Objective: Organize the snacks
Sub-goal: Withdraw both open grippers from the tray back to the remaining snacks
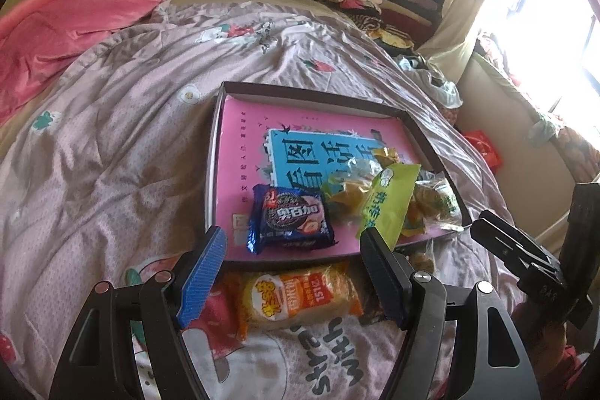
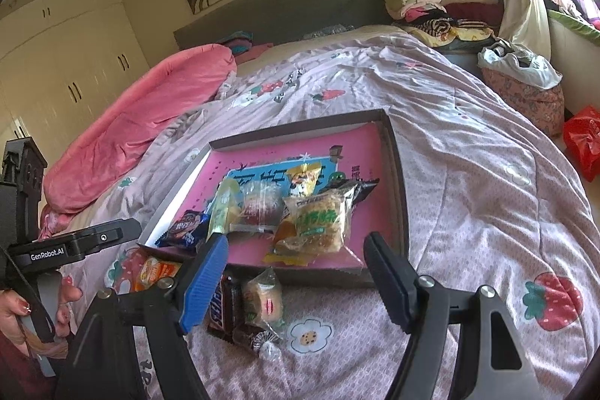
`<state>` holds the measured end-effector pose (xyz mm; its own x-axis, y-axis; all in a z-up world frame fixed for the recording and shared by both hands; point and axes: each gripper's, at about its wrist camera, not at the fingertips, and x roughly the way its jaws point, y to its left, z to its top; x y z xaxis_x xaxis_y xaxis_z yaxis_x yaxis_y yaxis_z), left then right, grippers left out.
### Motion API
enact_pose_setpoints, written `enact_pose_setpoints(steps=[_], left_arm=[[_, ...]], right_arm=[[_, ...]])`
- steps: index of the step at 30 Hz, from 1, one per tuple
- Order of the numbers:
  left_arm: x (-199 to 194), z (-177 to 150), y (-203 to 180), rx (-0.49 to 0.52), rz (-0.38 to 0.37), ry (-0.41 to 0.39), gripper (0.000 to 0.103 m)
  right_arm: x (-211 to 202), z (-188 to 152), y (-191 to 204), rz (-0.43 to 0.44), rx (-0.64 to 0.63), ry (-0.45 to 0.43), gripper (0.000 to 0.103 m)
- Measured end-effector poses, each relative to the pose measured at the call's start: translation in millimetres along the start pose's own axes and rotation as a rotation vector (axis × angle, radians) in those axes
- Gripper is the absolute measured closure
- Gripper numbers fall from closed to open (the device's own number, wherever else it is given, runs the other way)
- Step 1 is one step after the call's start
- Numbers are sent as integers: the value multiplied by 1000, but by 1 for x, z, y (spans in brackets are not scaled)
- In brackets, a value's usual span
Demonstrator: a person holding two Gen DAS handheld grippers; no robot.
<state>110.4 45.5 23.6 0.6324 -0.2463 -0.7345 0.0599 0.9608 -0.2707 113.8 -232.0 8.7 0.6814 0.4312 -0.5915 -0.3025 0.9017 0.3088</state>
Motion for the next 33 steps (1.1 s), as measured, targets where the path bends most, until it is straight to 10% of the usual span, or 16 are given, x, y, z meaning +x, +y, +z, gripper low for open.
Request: enact_pose_setpoints(steps=[33], left_arm=[[7, -33, -5, 38, -3, 96, 28]], right_arm=[[4, -22, 18, 14, -19, 94, 29]])
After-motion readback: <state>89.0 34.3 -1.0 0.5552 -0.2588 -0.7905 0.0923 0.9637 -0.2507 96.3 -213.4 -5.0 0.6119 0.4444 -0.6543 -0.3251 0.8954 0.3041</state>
